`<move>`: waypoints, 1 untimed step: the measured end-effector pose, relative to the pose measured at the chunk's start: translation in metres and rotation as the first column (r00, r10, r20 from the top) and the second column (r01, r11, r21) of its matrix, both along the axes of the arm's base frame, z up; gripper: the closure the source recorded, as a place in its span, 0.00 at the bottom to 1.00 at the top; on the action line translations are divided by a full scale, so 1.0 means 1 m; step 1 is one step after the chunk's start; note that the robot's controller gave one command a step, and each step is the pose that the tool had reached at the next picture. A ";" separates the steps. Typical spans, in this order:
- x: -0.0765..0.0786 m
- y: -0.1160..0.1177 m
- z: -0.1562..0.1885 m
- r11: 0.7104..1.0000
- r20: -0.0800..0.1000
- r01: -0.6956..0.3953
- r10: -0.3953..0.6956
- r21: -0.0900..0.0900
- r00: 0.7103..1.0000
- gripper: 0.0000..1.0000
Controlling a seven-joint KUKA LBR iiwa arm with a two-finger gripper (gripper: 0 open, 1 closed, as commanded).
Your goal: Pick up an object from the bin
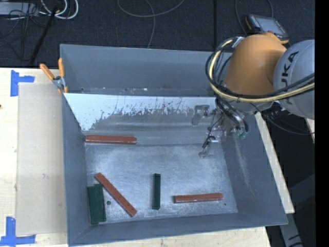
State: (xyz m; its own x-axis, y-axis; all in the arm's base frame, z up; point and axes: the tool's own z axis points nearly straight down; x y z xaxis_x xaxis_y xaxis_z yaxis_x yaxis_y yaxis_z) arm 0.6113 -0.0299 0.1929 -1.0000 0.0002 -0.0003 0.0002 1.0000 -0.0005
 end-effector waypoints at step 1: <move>-0.137 -0.038 -0.124 0.994 0.004 -0.107 0.107 0.000 0.994 0.00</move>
Offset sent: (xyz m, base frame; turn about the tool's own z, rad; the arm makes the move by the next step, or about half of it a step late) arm -0.1371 -0.0374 -0.1229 -0.1128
